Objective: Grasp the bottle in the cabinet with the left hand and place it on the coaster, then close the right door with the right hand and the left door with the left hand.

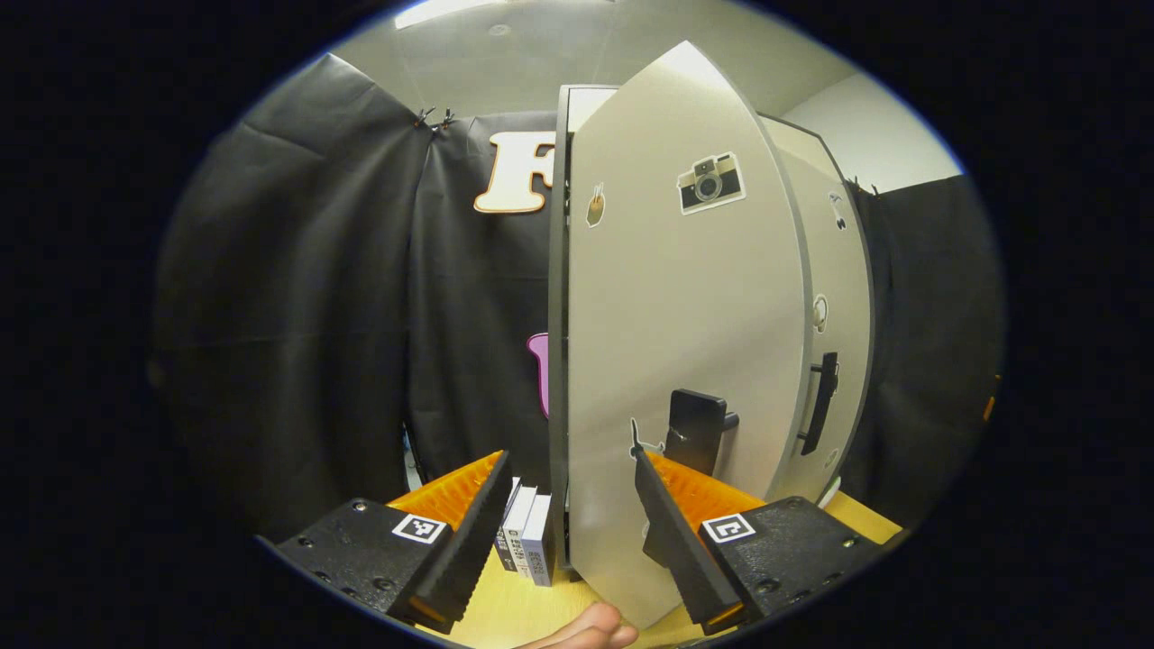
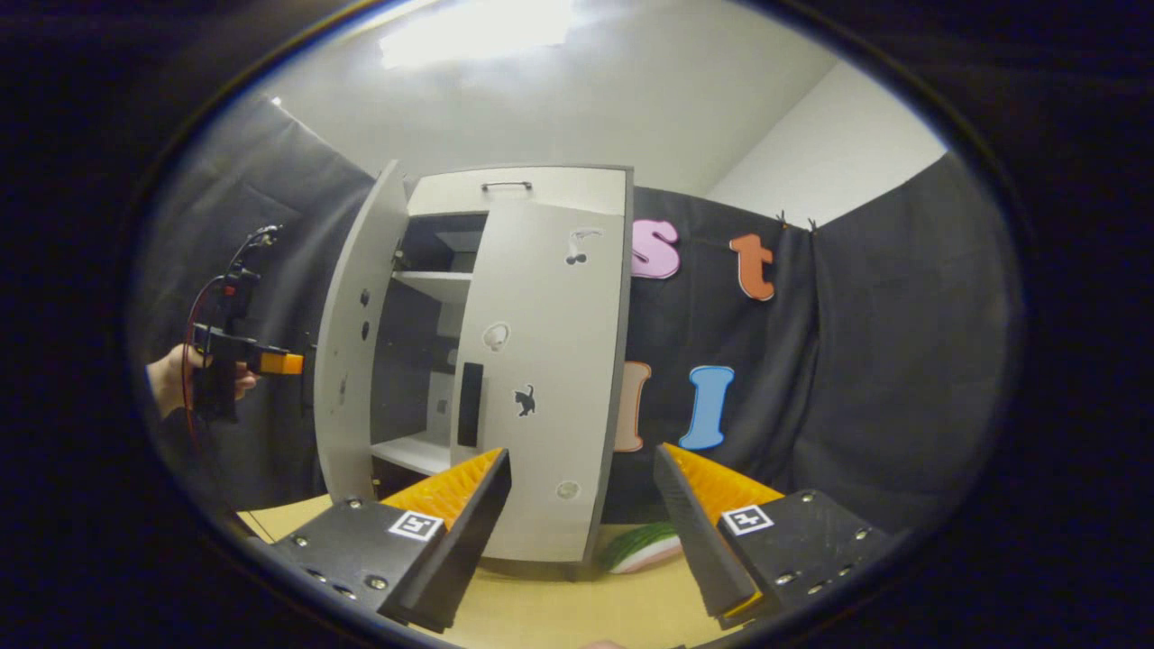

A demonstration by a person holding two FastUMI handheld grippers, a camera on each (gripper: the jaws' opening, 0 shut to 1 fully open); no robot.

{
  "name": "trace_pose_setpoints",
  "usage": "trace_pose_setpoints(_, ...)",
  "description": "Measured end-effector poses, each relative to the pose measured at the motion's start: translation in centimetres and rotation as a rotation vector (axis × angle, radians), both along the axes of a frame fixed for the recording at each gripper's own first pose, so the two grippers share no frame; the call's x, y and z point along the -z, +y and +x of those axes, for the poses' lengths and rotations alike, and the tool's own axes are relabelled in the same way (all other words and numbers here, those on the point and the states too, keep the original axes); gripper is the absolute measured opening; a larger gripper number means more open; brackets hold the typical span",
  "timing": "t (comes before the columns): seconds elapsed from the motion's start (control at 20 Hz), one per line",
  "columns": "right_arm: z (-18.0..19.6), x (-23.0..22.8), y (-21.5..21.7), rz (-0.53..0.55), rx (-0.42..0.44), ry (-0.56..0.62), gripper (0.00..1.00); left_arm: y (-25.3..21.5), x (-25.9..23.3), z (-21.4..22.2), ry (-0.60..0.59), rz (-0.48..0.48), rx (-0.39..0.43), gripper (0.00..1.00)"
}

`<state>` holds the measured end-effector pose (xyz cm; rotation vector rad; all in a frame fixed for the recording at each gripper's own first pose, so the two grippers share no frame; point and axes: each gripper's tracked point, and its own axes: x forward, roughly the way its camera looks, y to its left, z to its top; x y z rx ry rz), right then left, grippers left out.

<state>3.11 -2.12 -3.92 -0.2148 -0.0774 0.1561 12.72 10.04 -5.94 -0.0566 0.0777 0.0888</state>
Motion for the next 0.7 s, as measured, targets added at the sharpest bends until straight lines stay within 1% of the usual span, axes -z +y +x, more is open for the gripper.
trace_pose_setpoints(0.05,-0.2,0.0,0.7,-0.011,-0.024,-0.011,0.94,-0.3,0.0,0.1,0.0,-0.001,-0.003,0.88)
trace_pose_setpoints(0.1,-0.4,0.1,1.3,-0.011,-0.04,-0.02,0.94,-0.5,-0.1,0.2,0.0,0.003,-0.003,0.88)
trace_pose_setpoints(0.15,-0.5,0.2,1.6,0.001,-0.037,-0.023,0.94,-0.8,-0.1,0.3,-0.004,0.01,-0.001,0.88)
trace_pose_setpoints(0.2,-0.7,0.5,2.0,0.001,-0.032,-0.023,0.96,-1.0,-0.2,0.4,-0.009,0.015,-0.002,0.88)
trace_pose_setpoints(0.25,-0.8,0.8,2.5,0.003,-0.027,-0.024,0.97,-1.1,-0.2,0.5,-0.011,0.012,-0.006,0.88)
trace_pose_setpoints(0.3,-1.0,1.2,3.4,-0.003,-0.04,-0.023,0.97,-1.4,-0.2,0.6,-0.014,0.008,-0.007,0.88)
trace_pose_setpoints(0.4,-1.7,2.1,4.8,-0.046,-0.075,-0.022,0.96,-2.5,0.2,0.9,0.001,0.006,0.006,0.88)
trace_pose_setpoints(0.45,-2.0,2.4,5.0,-0.068,-0.082,-0.028,0.96,-3.1,0.4,1.1,0.009,0.005,0.019,0.86)
trace_pose_setpoints(0.6,-2.8,3.2,7.1,-0.073,-0.133,-0.018,0.96,-4.9,0.8,1.2,0.028,0.013,0.041,0.91)
trace_pose_setpoints(0.65,-3.0,3.0,7.9,-0.075,-0.143,-0.024,0.94,-5.3,0.9,1.2,0.03,0.018,0.036,0.92)
trace_pose_setpoints(0.7,-3.3,2.7,8.6,-0.077,-0.155,-0.03,0.96,-5.7,0.9,1.0,0.034,0.02,0.04,0.91)
